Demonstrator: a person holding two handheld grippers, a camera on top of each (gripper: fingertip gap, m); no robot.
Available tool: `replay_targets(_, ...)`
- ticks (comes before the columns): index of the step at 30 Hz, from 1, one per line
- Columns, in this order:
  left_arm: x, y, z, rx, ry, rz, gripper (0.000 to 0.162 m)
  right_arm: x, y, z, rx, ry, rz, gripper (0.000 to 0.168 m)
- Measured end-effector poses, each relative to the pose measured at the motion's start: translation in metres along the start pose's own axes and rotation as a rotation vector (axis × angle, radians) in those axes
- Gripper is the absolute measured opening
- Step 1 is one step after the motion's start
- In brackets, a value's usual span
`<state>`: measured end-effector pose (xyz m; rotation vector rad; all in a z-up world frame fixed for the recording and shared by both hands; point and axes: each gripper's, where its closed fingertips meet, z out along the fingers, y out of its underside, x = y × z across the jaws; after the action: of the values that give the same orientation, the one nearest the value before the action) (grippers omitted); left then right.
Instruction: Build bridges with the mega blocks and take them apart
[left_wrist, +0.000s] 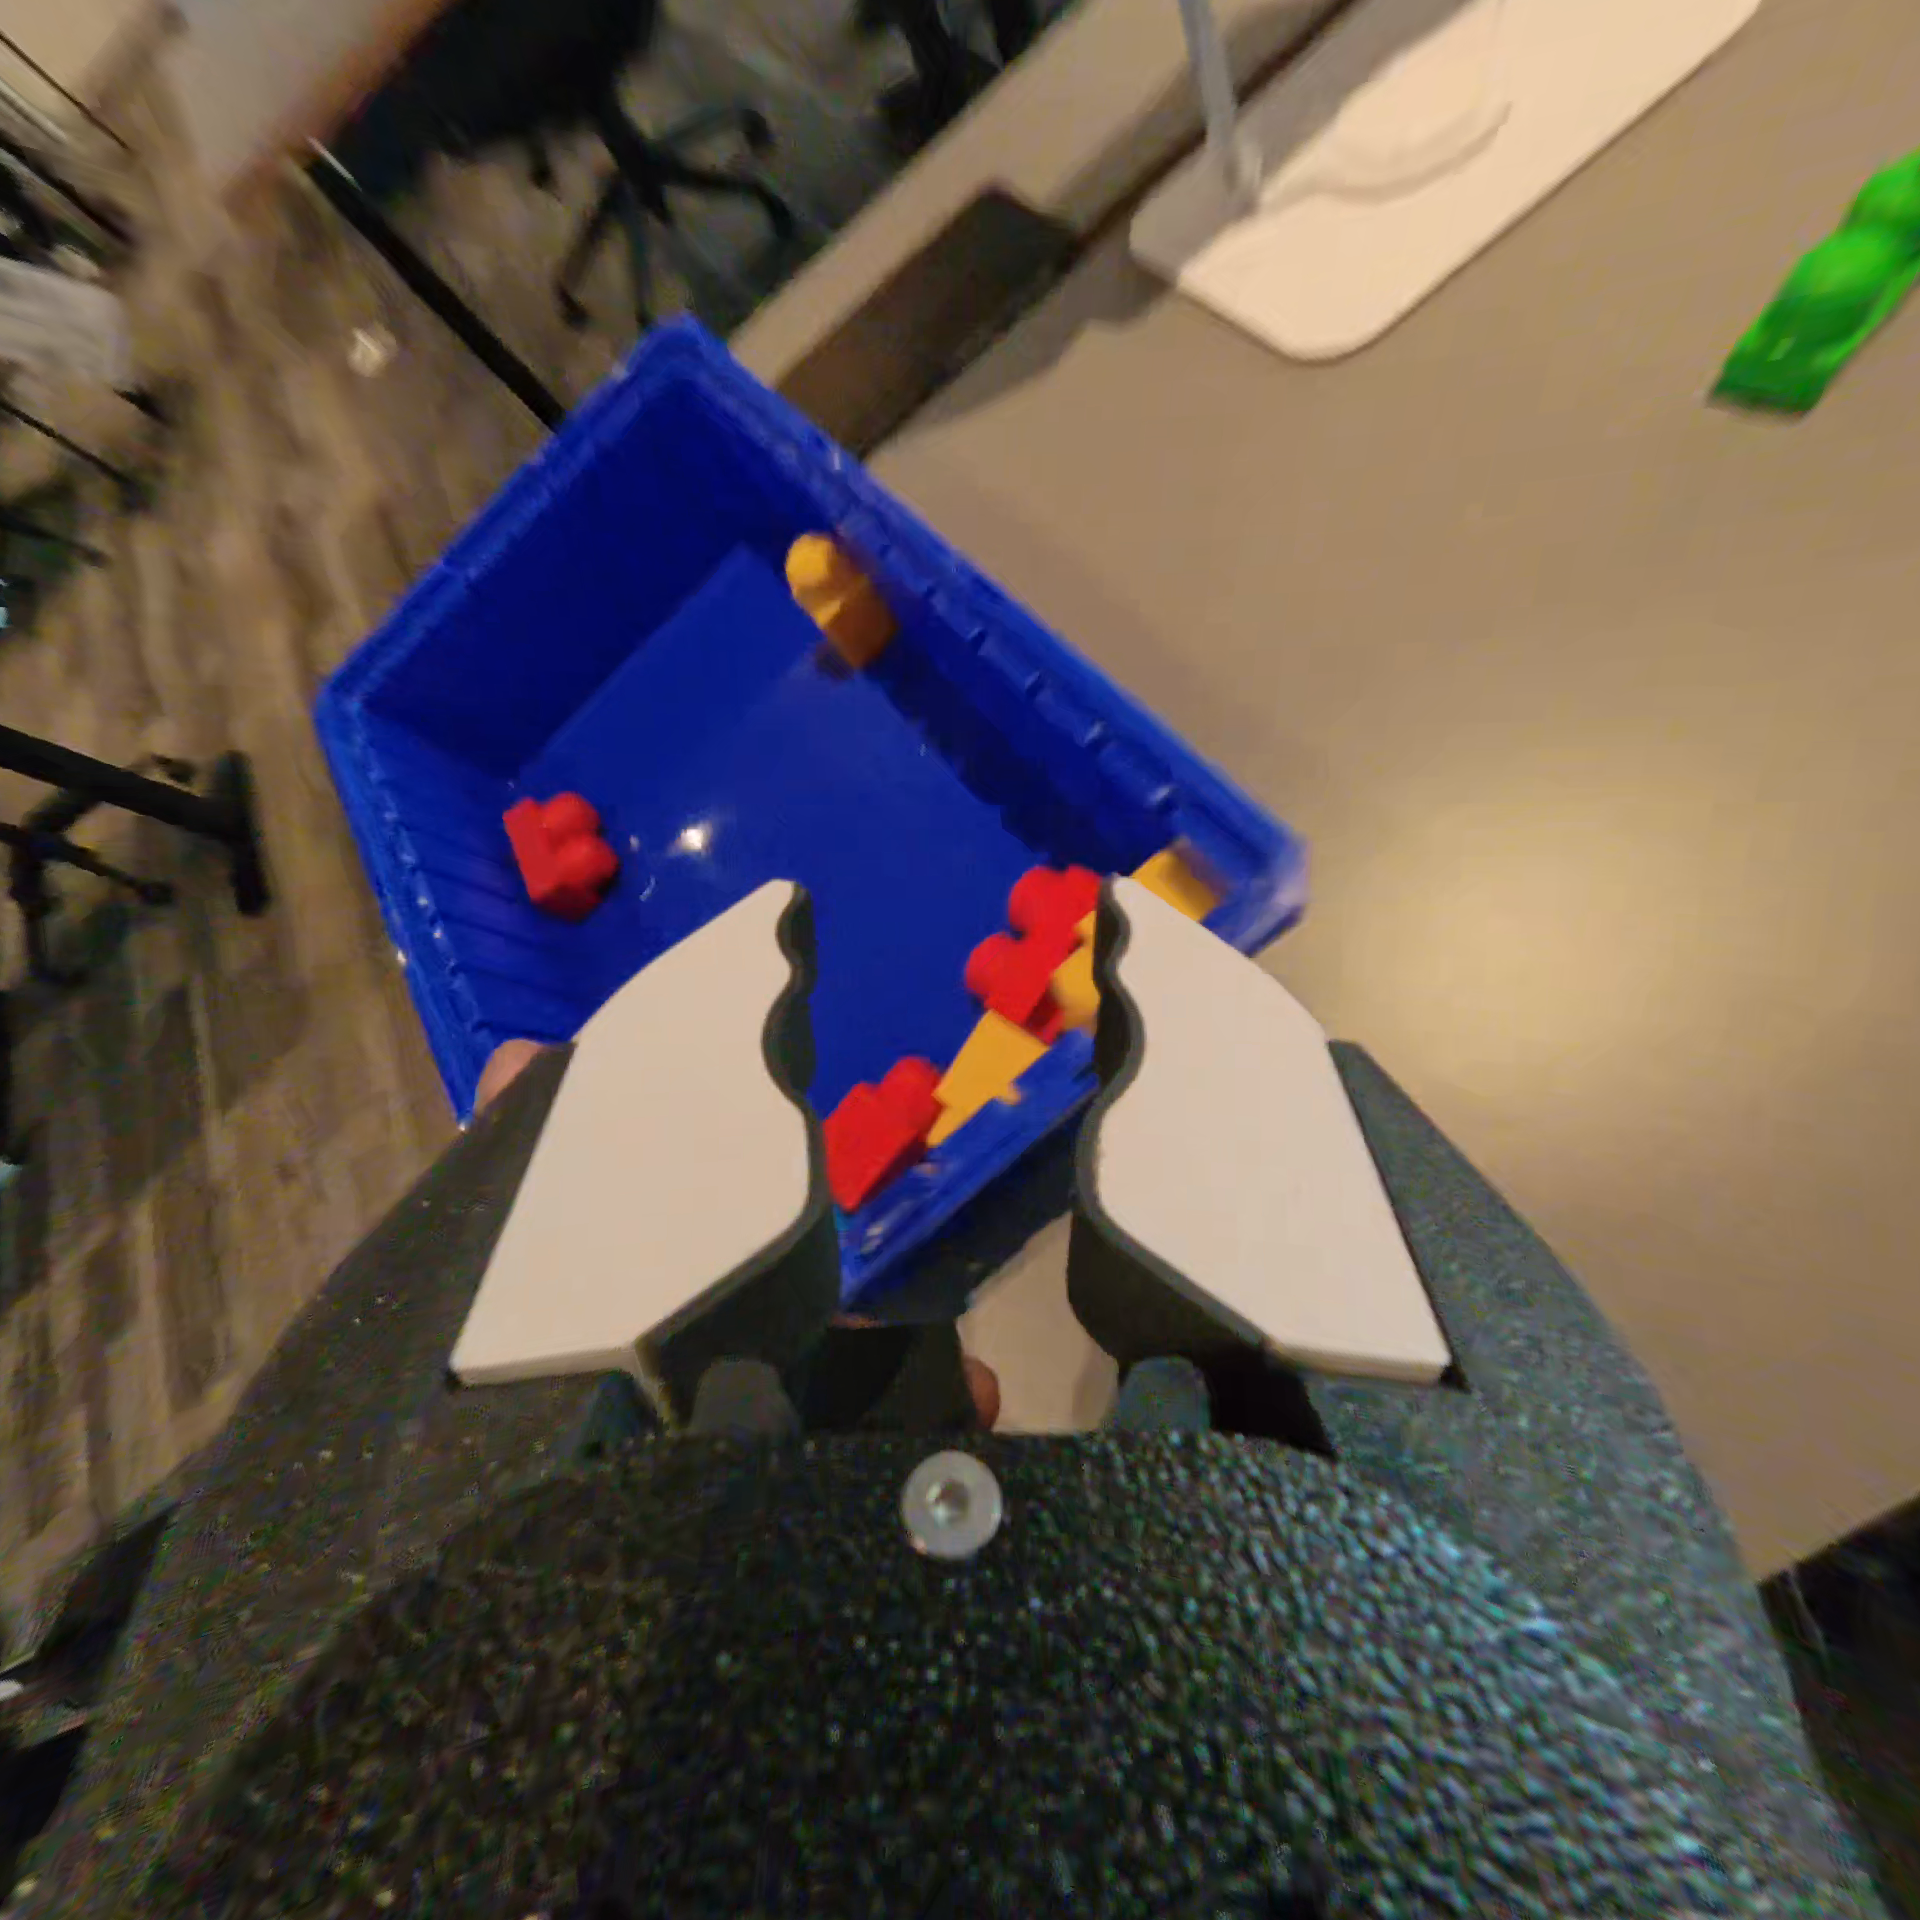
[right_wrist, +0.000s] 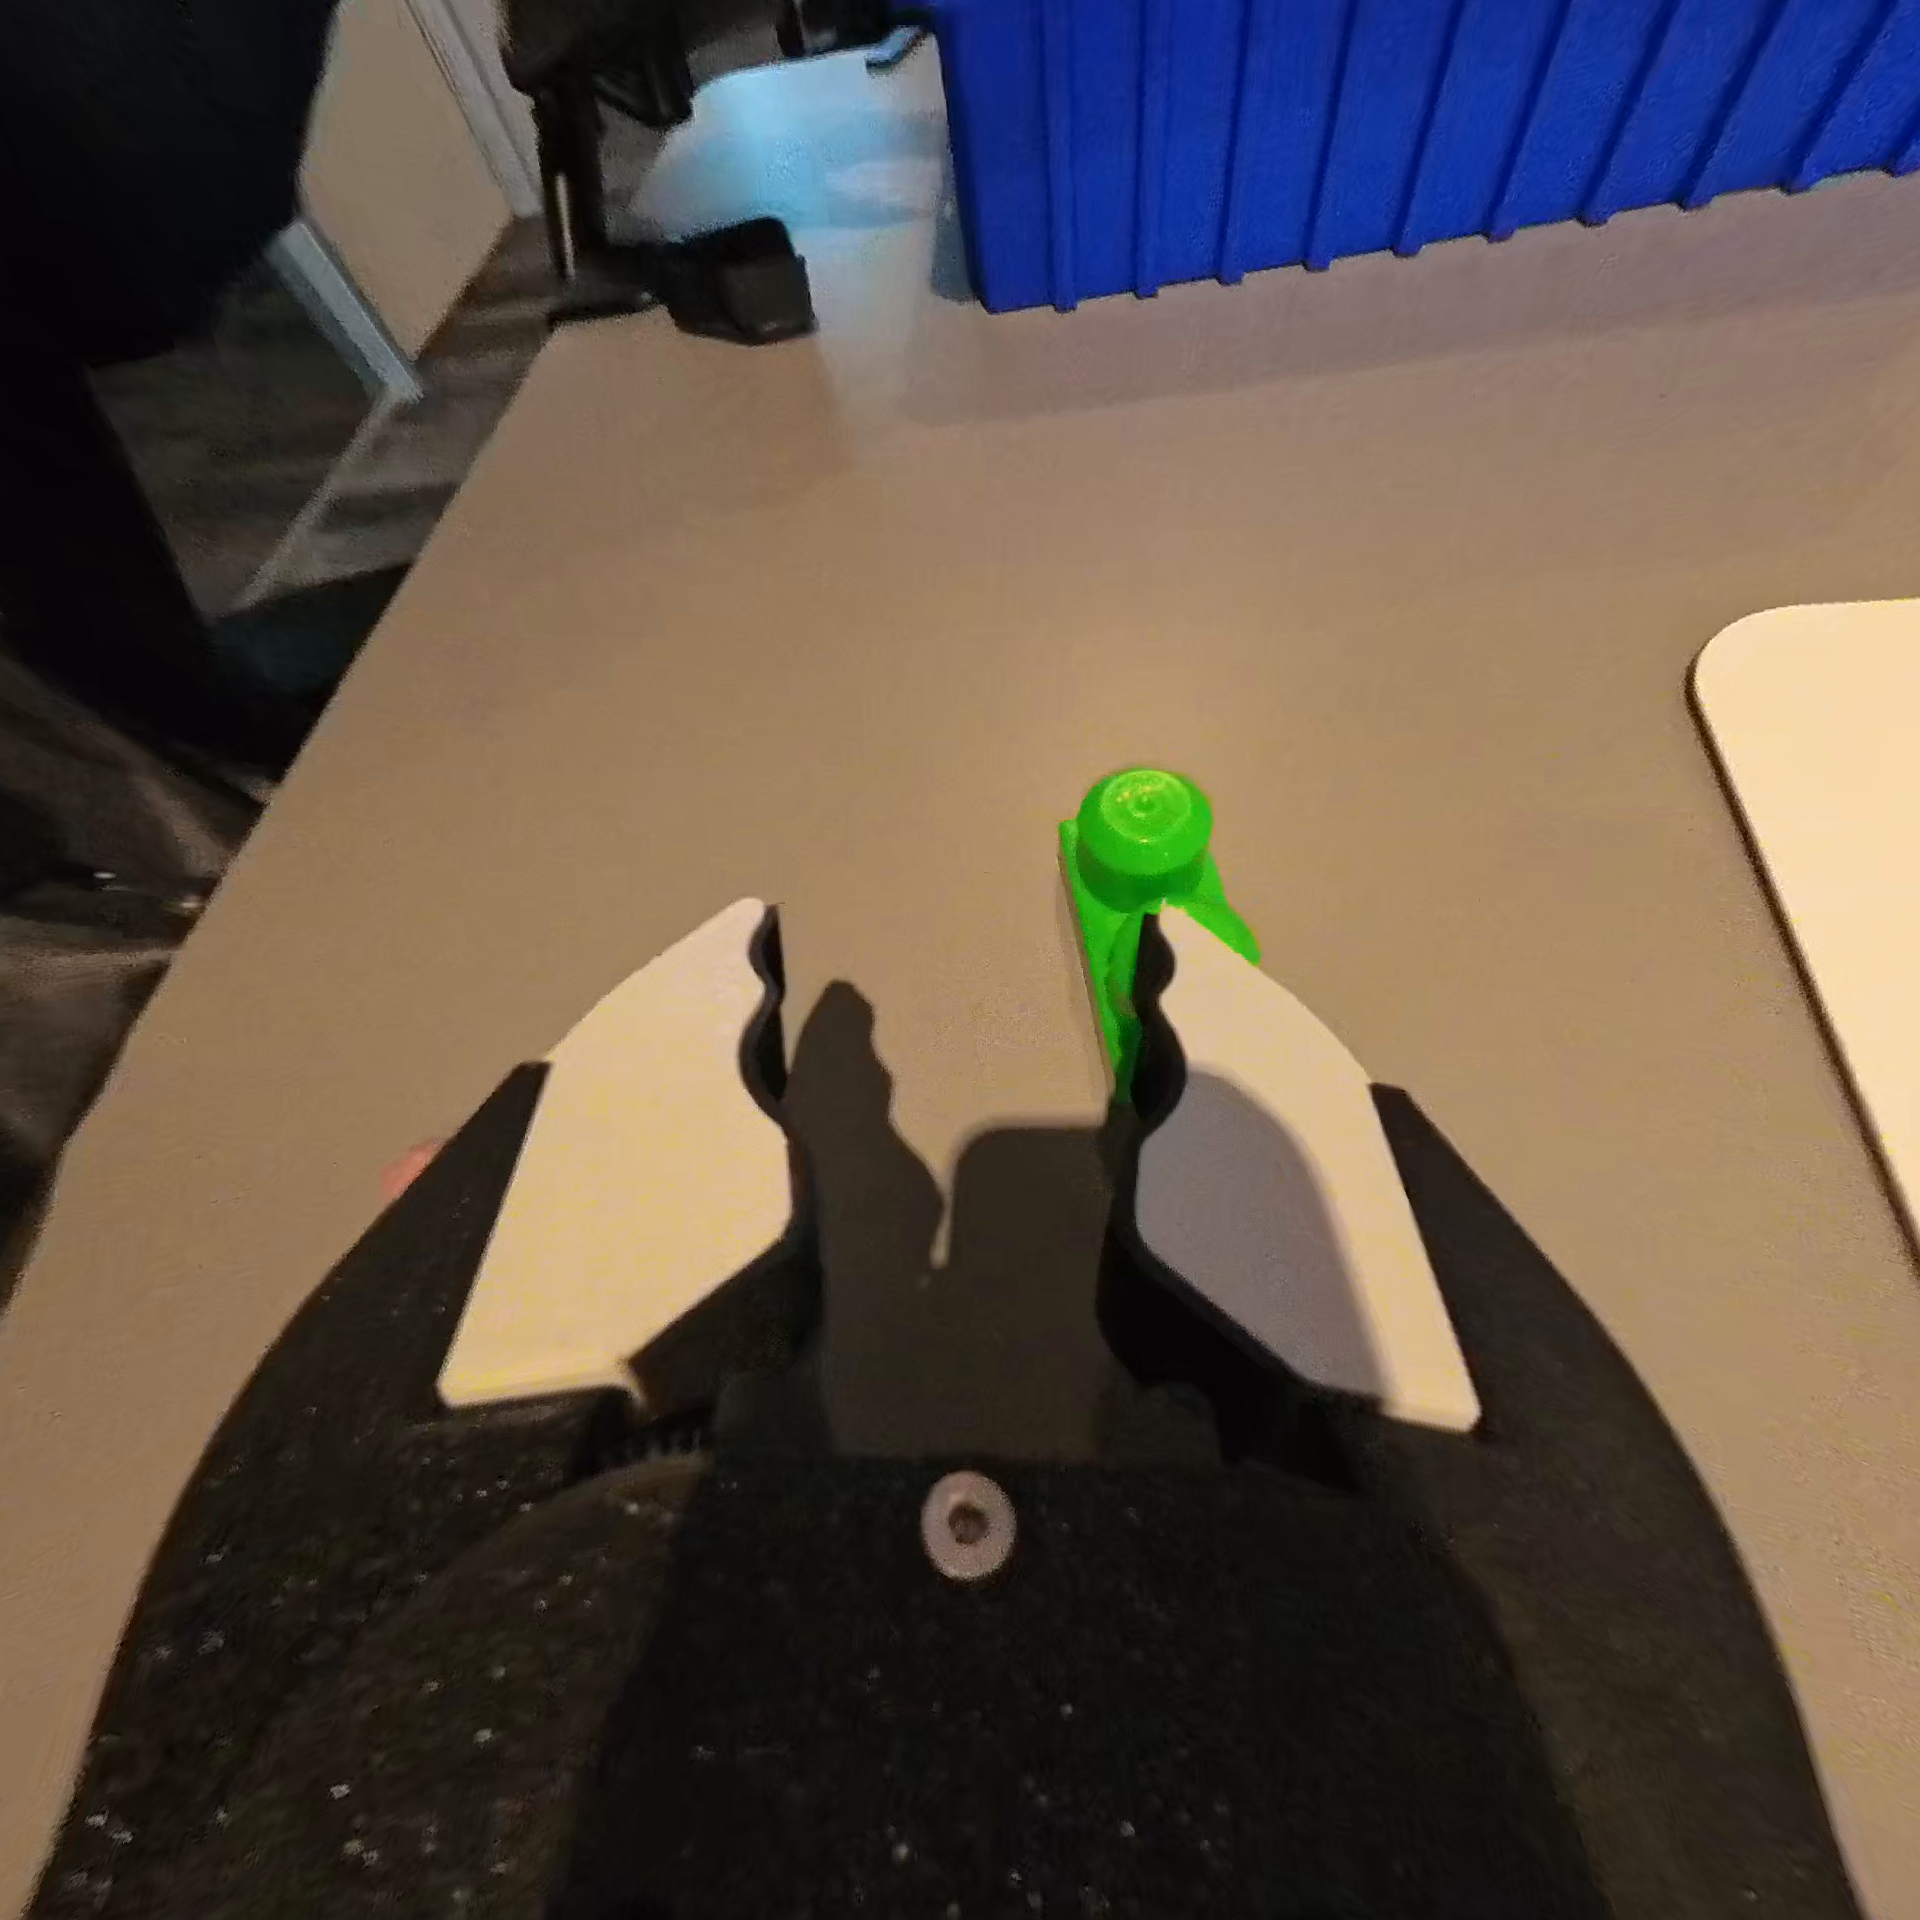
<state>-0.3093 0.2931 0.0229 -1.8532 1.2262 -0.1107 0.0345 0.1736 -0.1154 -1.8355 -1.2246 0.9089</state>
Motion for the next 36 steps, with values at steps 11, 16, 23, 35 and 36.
replay_targets(11, -0.094, 0.137, 0.092, -0.845, 0.425, 0.538, 0.040, -0.008, 0.007, -0.013, 0.049, -0.030, 0.035, 0.061)
replay_targets(16, -0.051, 0.147, 0.088, -0.878, 0.742, 0.577, 0.040, -0.006, 0.004, -0.016, 0.081, -0.026, 0.057, 0.059)
replay_targets(23, -0.034, 0.176, 0.094, -0.913, 0.805, 0.668, 0.053, -0.002, 0.005, -0.016, 0.072, -0.043, 0.104, 0.057)
replay_targets(35, -0.036, 0.181, 0.098, -0.959, 0.826, 0.633, 0.040, -0.010, 0.007, -0.014, 0.054, -0.029, 0.075, 0.057)
replay_targets(36, -0.035, 0.181, 0.101, -0.952, 0.826, 0.629, 0.040, -0.011, 0.007, -0.015, 0.052, -0.029, 0.073, 0.057)
